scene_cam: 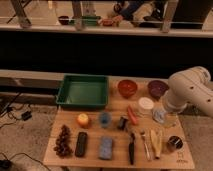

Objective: Place apple in paper cup

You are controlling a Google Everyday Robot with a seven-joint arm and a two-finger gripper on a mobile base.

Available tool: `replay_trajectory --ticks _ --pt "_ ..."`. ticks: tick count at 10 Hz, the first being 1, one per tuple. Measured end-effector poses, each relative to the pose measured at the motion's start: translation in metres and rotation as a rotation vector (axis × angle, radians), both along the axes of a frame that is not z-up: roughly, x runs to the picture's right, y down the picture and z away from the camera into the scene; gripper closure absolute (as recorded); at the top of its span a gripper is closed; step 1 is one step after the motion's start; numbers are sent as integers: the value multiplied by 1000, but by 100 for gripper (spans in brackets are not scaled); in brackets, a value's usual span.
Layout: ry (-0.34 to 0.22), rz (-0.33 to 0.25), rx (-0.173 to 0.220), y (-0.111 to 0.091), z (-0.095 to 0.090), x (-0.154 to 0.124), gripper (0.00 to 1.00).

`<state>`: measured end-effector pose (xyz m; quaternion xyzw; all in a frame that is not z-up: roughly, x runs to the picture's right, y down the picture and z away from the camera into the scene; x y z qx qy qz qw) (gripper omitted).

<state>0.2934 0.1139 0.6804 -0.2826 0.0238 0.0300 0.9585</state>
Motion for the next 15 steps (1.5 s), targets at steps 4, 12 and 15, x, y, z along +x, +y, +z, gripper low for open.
replay_trajectory --ticks 4,12,15 --pt "2 -8 -7 5 -1 -6 20" --pt "-87 -22 84 9 -2 -86 20" --pt "-147 -40 87 15 -5 -129 20"
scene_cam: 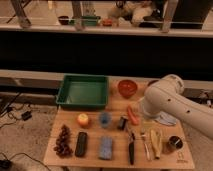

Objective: Place apple in paper cup

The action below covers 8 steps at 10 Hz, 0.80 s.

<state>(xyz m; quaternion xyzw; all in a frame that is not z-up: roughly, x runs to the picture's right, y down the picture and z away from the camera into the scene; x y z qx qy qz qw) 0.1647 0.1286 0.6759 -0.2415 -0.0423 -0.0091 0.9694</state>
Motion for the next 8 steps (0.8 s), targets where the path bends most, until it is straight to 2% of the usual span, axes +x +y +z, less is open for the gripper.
replay_trajectory --ticks 3,8 --pt "-58 -6 7 1 -2 -41 20" --pt "-115 11 2 4 5 -98 20"
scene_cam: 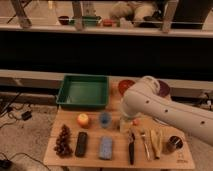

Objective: Place apple in paper cup

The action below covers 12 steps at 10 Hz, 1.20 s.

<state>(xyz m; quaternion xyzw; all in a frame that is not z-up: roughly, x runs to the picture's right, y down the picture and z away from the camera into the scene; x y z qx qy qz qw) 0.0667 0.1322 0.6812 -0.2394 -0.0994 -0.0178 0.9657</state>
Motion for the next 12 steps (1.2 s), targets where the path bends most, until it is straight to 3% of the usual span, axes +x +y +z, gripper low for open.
replay_trajectory --ticks 4,7,12 --pt "-31 36 -11 3 11 -33 20" --pt "-48 83 -52 7 18 -49 20" --pt "-108 83 -89 27 18 -102 20"
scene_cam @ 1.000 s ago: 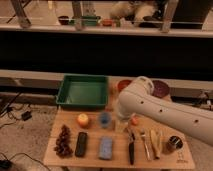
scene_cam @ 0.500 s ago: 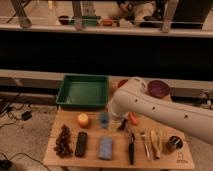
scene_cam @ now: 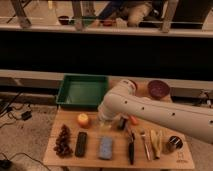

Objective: Place apple in paper cup

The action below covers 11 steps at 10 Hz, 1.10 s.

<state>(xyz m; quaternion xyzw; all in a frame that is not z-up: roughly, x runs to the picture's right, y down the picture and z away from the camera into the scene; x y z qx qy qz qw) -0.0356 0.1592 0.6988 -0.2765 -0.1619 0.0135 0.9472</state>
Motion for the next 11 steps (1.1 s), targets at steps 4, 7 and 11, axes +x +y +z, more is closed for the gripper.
replay_trajectory --ticks 4,7,11 --pt "-28 -12 -1 5 -1 -11 20" --pt "-28 -11 -1 5 -1 -11 20" --pt "-27 9 -10 8 0 -13 20"
